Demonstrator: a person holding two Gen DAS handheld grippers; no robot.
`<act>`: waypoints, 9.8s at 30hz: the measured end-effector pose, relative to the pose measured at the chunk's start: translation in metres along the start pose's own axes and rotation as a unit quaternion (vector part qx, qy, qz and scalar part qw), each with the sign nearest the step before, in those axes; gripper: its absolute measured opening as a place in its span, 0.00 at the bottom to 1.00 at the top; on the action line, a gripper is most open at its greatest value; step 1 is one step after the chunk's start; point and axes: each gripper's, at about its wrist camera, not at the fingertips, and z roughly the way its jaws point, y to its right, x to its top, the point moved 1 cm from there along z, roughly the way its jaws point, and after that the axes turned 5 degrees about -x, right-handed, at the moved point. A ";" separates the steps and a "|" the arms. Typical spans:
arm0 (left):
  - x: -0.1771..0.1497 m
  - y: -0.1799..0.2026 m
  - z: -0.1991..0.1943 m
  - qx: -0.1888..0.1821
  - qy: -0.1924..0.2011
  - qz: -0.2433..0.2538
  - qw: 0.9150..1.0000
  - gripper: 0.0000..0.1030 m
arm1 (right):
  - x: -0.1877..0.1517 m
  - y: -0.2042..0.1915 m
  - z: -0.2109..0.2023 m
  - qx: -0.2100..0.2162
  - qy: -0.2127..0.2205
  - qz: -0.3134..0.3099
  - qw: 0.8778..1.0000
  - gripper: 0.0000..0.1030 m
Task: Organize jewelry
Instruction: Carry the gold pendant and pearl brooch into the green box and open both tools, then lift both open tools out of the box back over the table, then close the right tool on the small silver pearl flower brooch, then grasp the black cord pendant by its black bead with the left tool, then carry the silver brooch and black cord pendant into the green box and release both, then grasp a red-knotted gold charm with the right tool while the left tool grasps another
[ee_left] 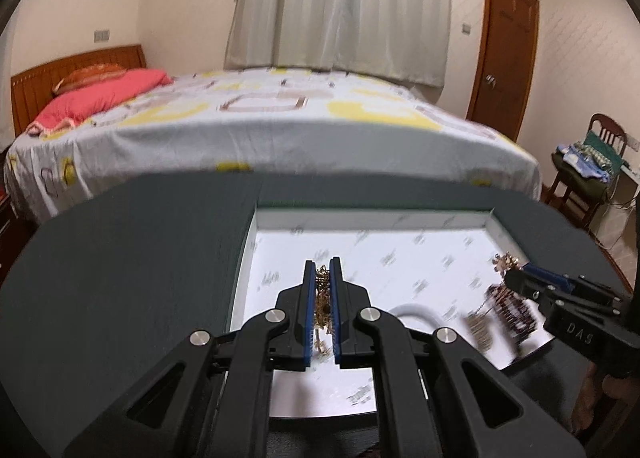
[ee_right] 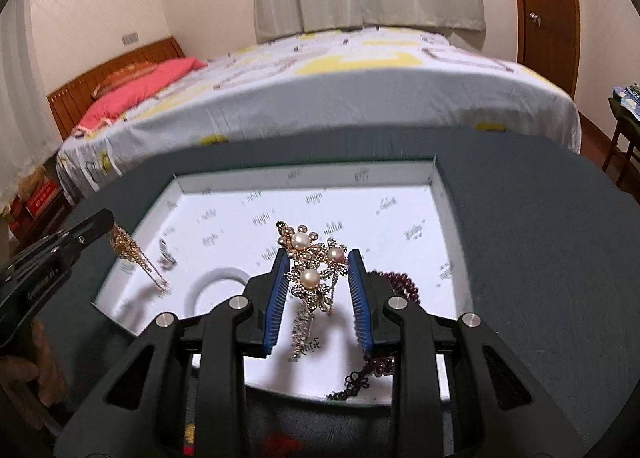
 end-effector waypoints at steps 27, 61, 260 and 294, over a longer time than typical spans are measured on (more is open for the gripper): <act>-0.027 -0.014 0.038 0.010 -0.082 -0.010 0.997 0.09 | -0.009 -0.007 0.043 -0.017 -0.059 -0.021 0.998 0.47; -0.036 0.014 -0.016 0.021 -0.023 -0.012 0.999 0.56 | -0.035 0.014 -0.049 -0.040 0.020 -0.010 0.999 0.47; -0.008 0.024 0.053 0.010 -0.064 -0.005 0.998 0.48 | 0.017 0.004 0.022 -0.050 0.013 -0.009 0.999 0.49; -0.093 0.037 -0.056 0.050 -0.042 -0.035 0.997 0.62 | -0.098 -0.031 -0.050 -0.034 -0.056 -0.020 0.998 0.39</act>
